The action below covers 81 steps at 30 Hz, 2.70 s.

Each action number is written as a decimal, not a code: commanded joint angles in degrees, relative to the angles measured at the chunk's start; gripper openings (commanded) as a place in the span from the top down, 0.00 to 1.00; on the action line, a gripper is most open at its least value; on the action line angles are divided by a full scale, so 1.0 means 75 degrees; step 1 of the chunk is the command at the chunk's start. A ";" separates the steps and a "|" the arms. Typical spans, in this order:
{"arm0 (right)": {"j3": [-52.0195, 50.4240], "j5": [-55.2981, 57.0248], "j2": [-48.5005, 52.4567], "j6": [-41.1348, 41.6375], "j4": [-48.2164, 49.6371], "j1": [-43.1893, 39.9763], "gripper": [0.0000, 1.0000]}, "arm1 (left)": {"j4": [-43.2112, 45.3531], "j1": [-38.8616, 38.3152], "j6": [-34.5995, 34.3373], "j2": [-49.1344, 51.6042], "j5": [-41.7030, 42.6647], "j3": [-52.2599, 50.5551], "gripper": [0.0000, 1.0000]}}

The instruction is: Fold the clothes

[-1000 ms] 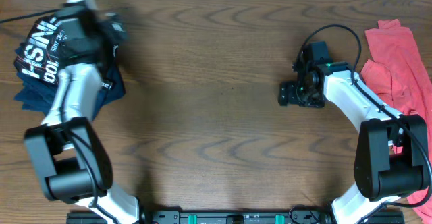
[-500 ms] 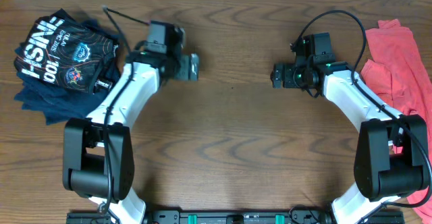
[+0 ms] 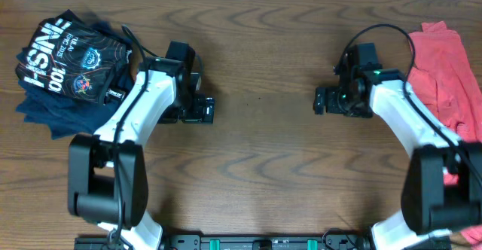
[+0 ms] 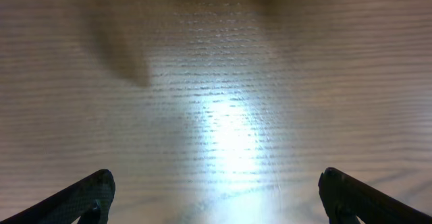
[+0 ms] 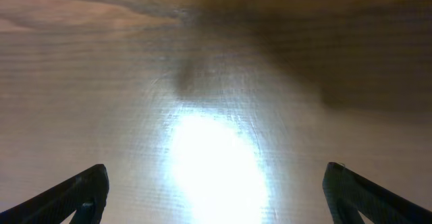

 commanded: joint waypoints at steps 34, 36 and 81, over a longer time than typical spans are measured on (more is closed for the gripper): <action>-0.3867 0.2066 -0.8854 -0.0082 -0.0761 0.0356 0.01 | 0.2725 0.0032 -0.0035 -1.0203 -0.1443 -0.3853 0.02; -0.3867 0.2066 -0.8854 -0.0082 -0.1023 0.0356 0.01 | 0.2696 0.0032 -0.0035 -1.0203 -0.1443 -0.3853 0.02; -0.6904 0.1058 -1.3219 -0.1314 0.2291 -0.0731 0.01 | 0.0230 0.0032 -0.0035 -1.0203 -0.1443 -0.3853 0.02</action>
